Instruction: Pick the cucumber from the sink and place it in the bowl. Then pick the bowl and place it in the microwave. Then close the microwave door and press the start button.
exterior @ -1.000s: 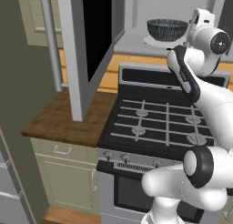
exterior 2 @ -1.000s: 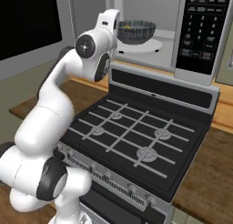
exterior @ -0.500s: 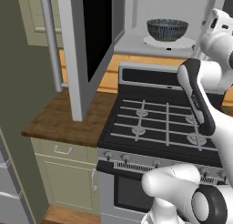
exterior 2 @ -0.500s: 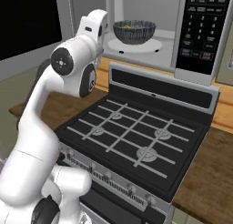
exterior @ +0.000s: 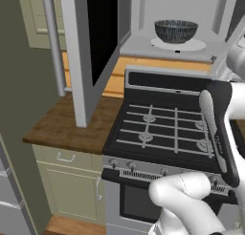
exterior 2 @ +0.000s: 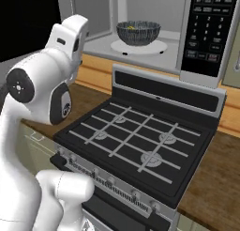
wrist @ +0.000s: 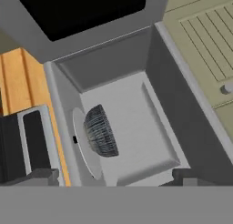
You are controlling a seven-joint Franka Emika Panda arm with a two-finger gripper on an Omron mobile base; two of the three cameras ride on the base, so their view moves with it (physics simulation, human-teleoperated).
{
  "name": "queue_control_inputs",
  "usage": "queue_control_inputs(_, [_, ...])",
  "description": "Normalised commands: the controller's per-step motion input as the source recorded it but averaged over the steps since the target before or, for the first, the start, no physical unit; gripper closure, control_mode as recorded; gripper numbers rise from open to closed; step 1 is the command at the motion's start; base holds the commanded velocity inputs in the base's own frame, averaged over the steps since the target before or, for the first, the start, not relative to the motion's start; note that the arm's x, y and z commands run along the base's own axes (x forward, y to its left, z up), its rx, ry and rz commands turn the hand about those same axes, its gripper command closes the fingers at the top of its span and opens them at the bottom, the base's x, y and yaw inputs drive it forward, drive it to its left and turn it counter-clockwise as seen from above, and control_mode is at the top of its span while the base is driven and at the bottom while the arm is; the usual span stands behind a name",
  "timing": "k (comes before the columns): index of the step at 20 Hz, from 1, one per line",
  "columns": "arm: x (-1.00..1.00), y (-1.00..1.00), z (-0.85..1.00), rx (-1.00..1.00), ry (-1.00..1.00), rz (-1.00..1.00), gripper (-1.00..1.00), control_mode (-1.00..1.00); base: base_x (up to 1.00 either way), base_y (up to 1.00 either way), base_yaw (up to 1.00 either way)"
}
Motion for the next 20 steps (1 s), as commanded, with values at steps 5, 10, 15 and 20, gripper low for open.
queue_control_inputs(5, [-0.98, 0.60, 0.00, 0.09, -0.15, 0.00, -1.00, -1.00, 0.00, 0.00, 0.00])
queue_control_inputs(10, [-0.88, 0.53, 0.00, 0.07, -0.05, 0.00, -1.00, -1.00, 0.00, 0.00, 0.00])
queue_control_inputs(15, [-0.87, 0.52, 0.02, 0.01, 0.00, 0.04, -1.00, -1.00, 0.00, 0.00, 0.00])
queue_control_inputs(20, [-0.85, 0.57, 0.22, -0.03, 0.01, 0.08, -1.00, -1.00, 0.00, 0.00, 0.00])
